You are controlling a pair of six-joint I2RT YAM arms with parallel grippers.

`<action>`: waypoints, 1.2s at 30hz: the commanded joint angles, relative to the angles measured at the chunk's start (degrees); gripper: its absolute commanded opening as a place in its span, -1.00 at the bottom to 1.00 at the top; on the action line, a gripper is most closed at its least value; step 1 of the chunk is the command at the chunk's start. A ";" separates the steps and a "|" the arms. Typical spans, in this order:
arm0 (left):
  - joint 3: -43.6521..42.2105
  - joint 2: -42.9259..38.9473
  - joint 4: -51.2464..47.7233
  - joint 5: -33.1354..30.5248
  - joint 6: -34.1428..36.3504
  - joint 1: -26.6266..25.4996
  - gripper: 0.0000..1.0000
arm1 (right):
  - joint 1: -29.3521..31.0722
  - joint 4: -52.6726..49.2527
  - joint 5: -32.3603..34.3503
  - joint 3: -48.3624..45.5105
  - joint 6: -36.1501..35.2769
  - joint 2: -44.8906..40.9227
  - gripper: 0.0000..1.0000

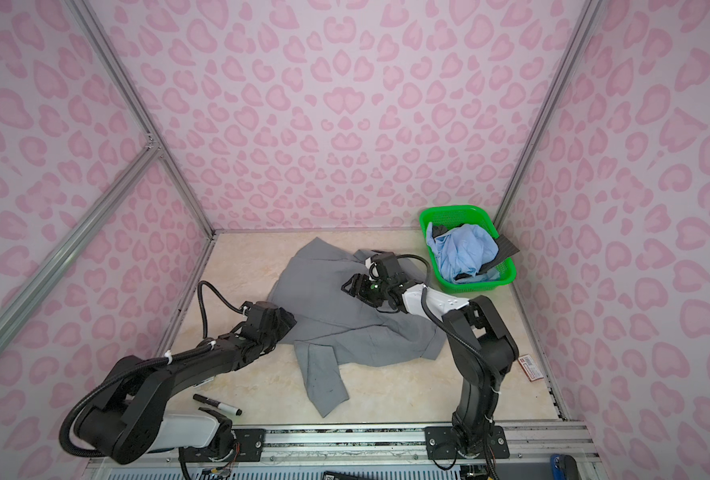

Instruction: Fold and stack the long sleeve shirts

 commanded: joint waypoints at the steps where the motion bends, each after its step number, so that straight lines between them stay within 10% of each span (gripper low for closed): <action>1: -4.96 -7.96 -19.50 -2.03 -6.12 -3.11 0.81 | 1.28 -4.20 0.74 6.63 -4.77 6.73 0.38; 9: -10.15 -31.04 -33.04 -6.28 -8.38 -4.81 0.78 | 3.94 -19.02 -0.34 28.27 -12.28 23.02 0.38; 17: 0.01 -29.27 -38.82 -7.23 -3.31 -4.92 0.84 | 6.00 -36.78 2.32 47.20 -23.21 24.04 0.36; 25: 13.31 -22.53 -39.66 -11.61 6.56 -2.75 0.93 | 6.59 -24.88 3.75 13.98 -19.35 -10.79 0.37; 36: 6.36 -26.26 -44.55 -5.64 1.36 -1.69 0.95 | 28.33 -29.06 18.85 -23.61 -7.86 -42.97 0.40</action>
